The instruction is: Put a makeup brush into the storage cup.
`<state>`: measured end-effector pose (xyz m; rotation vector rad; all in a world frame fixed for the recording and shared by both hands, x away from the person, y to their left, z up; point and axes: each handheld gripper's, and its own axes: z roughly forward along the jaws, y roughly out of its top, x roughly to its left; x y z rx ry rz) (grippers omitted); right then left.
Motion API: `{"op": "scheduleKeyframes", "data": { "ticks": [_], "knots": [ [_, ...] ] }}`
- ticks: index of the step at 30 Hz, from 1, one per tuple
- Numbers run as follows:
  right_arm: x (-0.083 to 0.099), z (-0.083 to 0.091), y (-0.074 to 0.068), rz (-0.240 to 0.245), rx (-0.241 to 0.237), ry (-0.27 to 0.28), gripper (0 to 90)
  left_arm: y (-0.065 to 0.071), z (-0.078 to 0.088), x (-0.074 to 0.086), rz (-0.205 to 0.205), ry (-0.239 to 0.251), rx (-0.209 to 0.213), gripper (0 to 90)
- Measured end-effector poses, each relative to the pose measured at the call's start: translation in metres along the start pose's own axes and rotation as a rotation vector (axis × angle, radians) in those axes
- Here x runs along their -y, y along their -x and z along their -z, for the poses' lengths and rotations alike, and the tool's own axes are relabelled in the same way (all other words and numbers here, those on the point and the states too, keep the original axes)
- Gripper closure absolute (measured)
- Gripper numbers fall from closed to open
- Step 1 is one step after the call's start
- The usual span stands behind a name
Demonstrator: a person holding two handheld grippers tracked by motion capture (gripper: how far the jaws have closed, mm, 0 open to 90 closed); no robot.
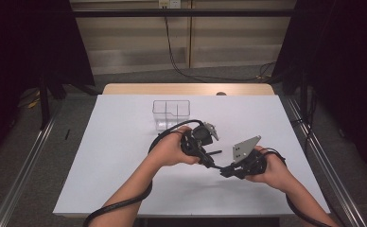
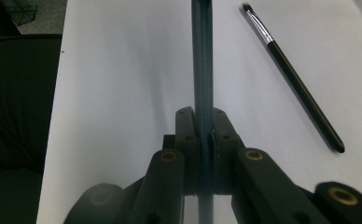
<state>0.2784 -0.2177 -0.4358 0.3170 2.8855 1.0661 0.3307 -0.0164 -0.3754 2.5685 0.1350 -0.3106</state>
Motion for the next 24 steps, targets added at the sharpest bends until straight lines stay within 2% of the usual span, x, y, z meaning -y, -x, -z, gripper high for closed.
{"op": "scheduleKeyframes", "data": {
  "ticks": [2,8,11,14,16,18,19,20,24],
  "knots": [
    [0.0,0.0,0.0,0.008,0.001,-0.009,84.5,-0.001,0.003,0.001,0.01,0.04,0.006,76.9],
    [0.0,0.002,-0.001,0.008,0.014,-0.005,84.5,-0.001,0.007,0.003,-0.003,0.074,0.017,71.9],
    [0.002,0.003,0.001,-0.004,0.022,-0.004,84.5,-0.001,0.01,0.005,-0.011,0.098,0.013,63.6],
    [0.004,0.003,0.002,-0.011,0.026,-0.005,84.5,-0.001,0.012,0.008,-0.009,0.122,0.022,60.8],
    [0.006,0.003,0.002,-0.023,0.032,-0.01,84.5,-0.001,0.013,0.01,-0.003,0.138,0.016,50.1],
    [0.006,0.004,0.003,-0.027,0.035,-0.007,84.5,-0.003,0.013,0.013,-0.007,0.153,0.006,48.0],
    [0.006,0.004,0.003,-0.031,0.035,-0.004,84.5,-0.004,0.013,0.015,-0.013,0.158,-0.003,44.6],
    [0.006,0.004,0.003,-0.035,0.037,0.0,84.5,-0.005,0.013,0.017,-0.009,0.174,-0.011,37.2],
    [0.007,0.004,0.003,-0.041,0.039,0.001,84.4,-0.007,0.013,0.021,-0.005,0.193,-0.025,24.0]
  ]
}}
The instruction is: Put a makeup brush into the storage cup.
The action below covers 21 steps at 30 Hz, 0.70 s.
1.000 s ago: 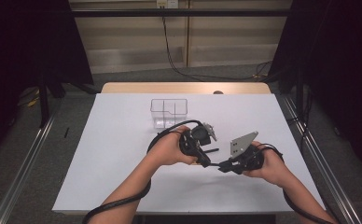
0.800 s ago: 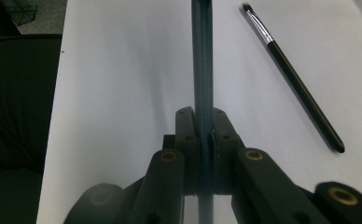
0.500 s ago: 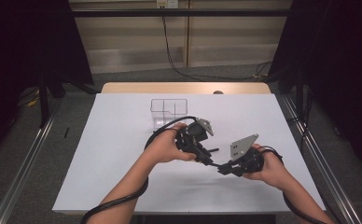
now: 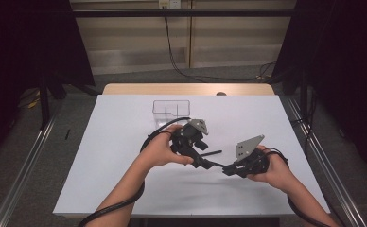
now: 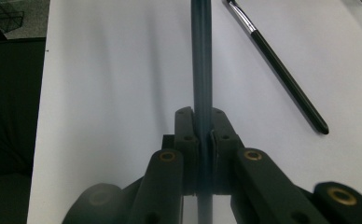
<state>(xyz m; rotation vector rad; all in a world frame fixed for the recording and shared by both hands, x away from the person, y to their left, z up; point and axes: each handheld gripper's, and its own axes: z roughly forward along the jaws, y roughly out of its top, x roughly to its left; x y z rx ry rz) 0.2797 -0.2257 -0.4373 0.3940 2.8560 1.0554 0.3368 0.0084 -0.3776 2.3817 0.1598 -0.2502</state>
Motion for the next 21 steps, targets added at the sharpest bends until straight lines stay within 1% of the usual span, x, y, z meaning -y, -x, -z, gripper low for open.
{"op": "scheduleKeyframes", "data": {
  "ticks": [5,8,14,15,16,18,20,21],
  "knots": [
    [0.003,0.0,0.001,-0.017,0.007,0.003,84.5,-0.001,0.003,0.006,0.002,0.032,-0.03,13.7],
    [0.005,0.0,0.001,-0.03,0.004,0.008,84.4,-0.001,0.004,0.01,0.004,0.045,-0.031,13.2],
    [0.005,0.002,0.002,-0.038,0.016,0.032,84.4,-0.003,0.005,0.018,0.033,0.087,-0.036,10.9],
    [0.005,0.003,0.002,-0.037,0.016,0.034,84.4,-0.004,0.006,0.019,0.025,0.085,-0.048,10.7],
    [0.005,0.003,0.002,-0.033,0.016,0.032,84.5,-0.003,0.006,0.02,0.026,0.083,-0.052,10.6],
    [0.006,0.002,0.002,-0.037,0.012,0.031,84.4,-0.003,0.005,0.02,0.03,0.083,-0.054,10.2],
    [0.006,0.002,0.002,-0.036,0.014,0.034,84.4,-0.003,0.006,0.021,0.024,0.084,-0.058,10.0],
    [0.007,0.003,0.002,-0.039,0.014,0.034,84.4,-0.004,0.007,0.023,0.016,0.101,-0.063,9.8]
  ]
}}
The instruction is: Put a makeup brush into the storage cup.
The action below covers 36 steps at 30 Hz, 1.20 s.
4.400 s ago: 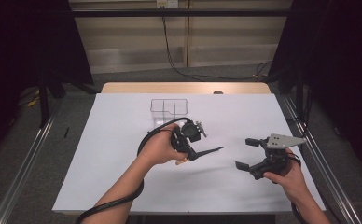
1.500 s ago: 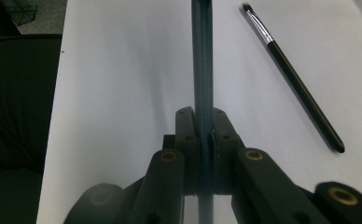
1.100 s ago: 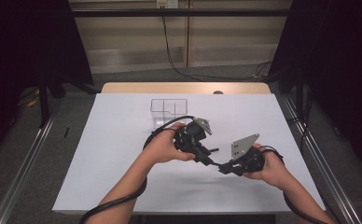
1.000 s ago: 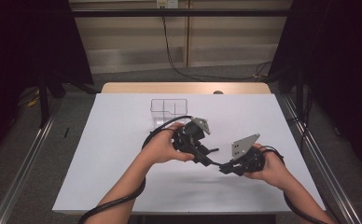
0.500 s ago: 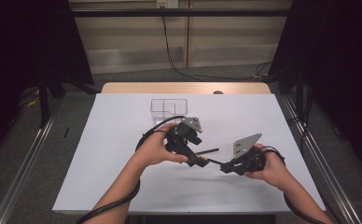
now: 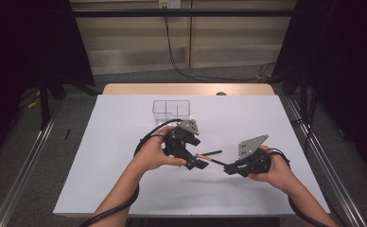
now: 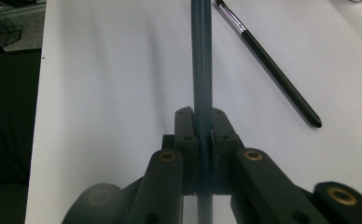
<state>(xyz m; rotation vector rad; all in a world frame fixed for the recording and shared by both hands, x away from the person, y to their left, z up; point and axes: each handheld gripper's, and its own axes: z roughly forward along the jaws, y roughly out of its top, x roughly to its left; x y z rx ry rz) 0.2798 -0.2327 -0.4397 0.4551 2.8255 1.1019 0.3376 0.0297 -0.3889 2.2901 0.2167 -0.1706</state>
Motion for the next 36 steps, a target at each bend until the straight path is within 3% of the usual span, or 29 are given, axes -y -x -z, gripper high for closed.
{"op": "scheduleKeyframes", "data": {
  "ticks": [9,11,12,17,19,31,36],
  "knots": [
    [0.003,0.001,0.001,-0.023,0.001,0.031,84.4,-0.003,0.004,0.009,0.016,0.13,-0.01,7.6],
    [0.003,0.002,0.001,-0.032,0.01,0.05,84.4,-0.004,0.005,0.012,0.023,0.159,-0.018,7.3],
    [0.003,0.002,0.001,-0.038,0.006,0.06,84.4,-0.005,0.007,0.015,0.032,0.197,-0.023,7.3],
    [0.004,0.003,0.001,-0.054,0.009,0.088,84.4,-0.006,0.009,0.019,0.05,0.24,-0.027,7.0],
    [0.004,0.004,0.001,-0.075,0.016,0.126,84.4,-0.006,0.01,0.021,0.063,0.283,-0.028,7.0],
    [0.001,0.0,0.0,-0.111,0.017,0.222,84.4,-0.007,0.005,0.023,0.085,0.372,-0.015,8.4],
    [-0.001,0.0,-0.001,-0.124,0.016,0.25,84.4,-0.007,0.004,0.023,0.088,0.385,-0.018,9.2]
  ]
}}
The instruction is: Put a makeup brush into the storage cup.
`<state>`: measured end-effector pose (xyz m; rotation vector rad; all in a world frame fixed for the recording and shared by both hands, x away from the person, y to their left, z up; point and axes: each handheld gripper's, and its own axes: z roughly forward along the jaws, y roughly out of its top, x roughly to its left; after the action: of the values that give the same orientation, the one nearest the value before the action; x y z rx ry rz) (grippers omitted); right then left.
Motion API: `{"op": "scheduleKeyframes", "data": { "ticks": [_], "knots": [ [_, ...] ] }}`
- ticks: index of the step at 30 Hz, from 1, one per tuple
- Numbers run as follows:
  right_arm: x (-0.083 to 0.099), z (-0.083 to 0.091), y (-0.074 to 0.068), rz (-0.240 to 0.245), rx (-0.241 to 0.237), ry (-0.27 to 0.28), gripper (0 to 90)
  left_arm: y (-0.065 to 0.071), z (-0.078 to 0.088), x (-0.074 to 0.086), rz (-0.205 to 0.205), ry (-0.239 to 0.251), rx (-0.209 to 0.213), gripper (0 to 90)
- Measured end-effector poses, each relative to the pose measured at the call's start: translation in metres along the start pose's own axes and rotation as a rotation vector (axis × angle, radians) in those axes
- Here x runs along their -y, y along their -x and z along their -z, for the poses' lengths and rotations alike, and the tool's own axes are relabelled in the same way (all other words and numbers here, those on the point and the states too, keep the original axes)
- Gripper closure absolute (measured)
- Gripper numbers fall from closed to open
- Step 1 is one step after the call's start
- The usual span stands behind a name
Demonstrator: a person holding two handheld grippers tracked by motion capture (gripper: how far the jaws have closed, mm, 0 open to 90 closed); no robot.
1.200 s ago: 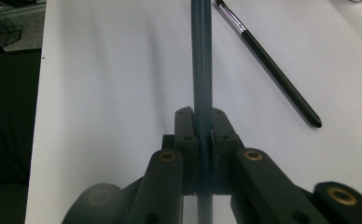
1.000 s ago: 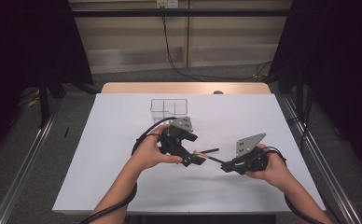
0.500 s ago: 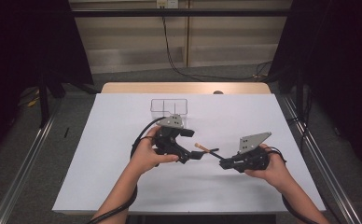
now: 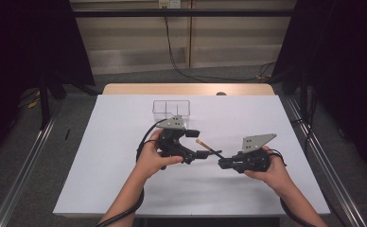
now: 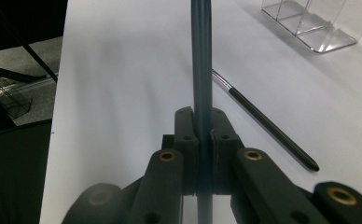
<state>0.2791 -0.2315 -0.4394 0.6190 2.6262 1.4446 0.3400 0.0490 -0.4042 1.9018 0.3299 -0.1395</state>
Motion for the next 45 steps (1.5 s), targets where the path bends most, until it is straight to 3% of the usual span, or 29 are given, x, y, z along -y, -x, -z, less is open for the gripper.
{"op": "scheduleKeyframes", "data": {
  "ticks": [11,16,19,32,40,45],
  "knots": [
    [-0.003,-0.002,-0.002,-0.03,0.015,0.092,84.4,0.0,-0.002,0.002,0.01,0.075,0.007,13.7],
    [-0.005,-0.002,-0.003,-0.035,0.024,0.109,84.4,0.001,-0.004,0.002,0.024,0.077,0.015,18.7],
    [-0.006,-0.002,-0.003,-0.037,0.037,0.117,84.4,0.0,-0.005,0.003,0.045,0.089,0.029,34.6],
    [-0.007,-0.004,-0.003,-0.046,0.066,0.132,84.3,0.004,-0.009,0.002,0.019,0.117,0.02,55.8],
    [-0.009,-0.008,-0.005,-0.046,0.073,0.131,84.2,0.006,-0.016,0.001,0.031,0.106,0.024,71.1],
    [-0.01,-0.011,-0.006,-0.045,0.083,0.119,83.5,0.008,-0.017,0.0,0.04,0.125,0.043,78.6]
  ]
}}
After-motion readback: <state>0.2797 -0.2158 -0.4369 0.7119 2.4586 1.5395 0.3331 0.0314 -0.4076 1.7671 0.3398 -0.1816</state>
